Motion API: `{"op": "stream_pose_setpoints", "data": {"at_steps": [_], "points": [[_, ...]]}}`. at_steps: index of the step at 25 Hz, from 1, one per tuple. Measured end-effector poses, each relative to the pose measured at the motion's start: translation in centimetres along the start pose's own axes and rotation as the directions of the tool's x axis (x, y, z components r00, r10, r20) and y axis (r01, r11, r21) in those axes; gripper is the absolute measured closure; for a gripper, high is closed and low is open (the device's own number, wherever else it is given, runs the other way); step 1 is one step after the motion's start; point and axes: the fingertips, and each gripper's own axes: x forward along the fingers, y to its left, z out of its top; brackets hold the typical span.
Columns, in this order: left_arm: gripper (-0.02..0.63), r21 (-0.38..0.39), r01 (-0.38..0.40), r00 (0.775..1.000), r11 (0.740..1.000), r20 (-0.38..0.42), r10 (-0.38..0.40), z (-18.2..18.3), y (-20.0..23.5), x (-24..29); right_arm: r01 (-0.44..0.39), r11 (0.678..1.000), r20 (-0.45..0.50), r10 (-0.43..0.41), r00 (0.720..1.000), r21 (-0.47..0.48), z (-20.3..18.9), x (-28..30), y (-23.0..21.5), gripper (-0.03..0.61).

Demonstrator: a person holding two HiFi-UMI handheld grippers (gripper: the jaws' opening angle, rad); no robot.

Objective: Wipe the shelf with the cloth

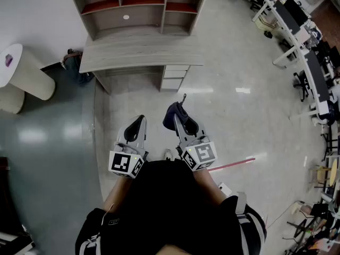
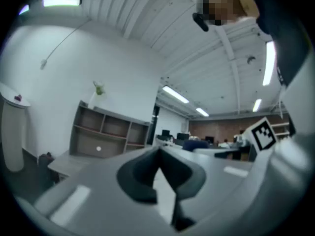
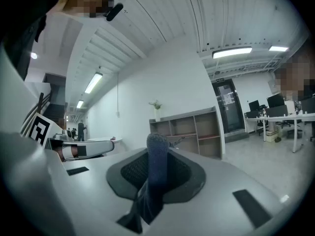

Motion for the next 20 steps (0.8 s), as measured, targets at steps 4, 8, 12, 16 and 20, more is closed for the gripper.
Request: {"op": "stream_pose_setpoints", "data": {"at_steps": [4, 8, 12, 16, 20], "points": [[0.61, -0.002, 0.001, 1.0, 1.0, -0.002, -0.001, -0.1, -0.1, -0.2, 0.0, 1.0, 0.006, 0.0, 1.0, -0.001, 0.3, -0.1, 0.1, 0.522], [0.611, -0.008, -0.004, 1.0, 1.0, 0.0, 0.004, 0.0, 0.0, -0.3, -0.003, 1.0, 0.005, 0.003, 1.0, 0.003, 0.2, -0.2, 0.1, 0.521], [0.61, -0.011, -0.003, 1.0, 1.0, -0.001, 0.003, 0.0, -0.3, 0.0, -0.004, 1.0, 0.002, 0.004, 1.0, 0.006, 0.2, -0.3, -0.1, 0.521], [0.611, -0.006, 0.008, 1.0, 1.0, -0.007, -0.008, -0.2, -0.7, 0.3, 0.008, 1.0, 0.007, -0.008, 1.0, 0.018, 0.1, -0.5, -0.6, 0.52], [0.609, -0.012, 0.007, 1.0, 1.0, -0.009, -0.007, -0.5, -1.2, 0.6, 0.012, 0.999, 0.007, -0.012, 1.0, 0.032, 0.1, -0.8, -1.3, 0.52]]}}
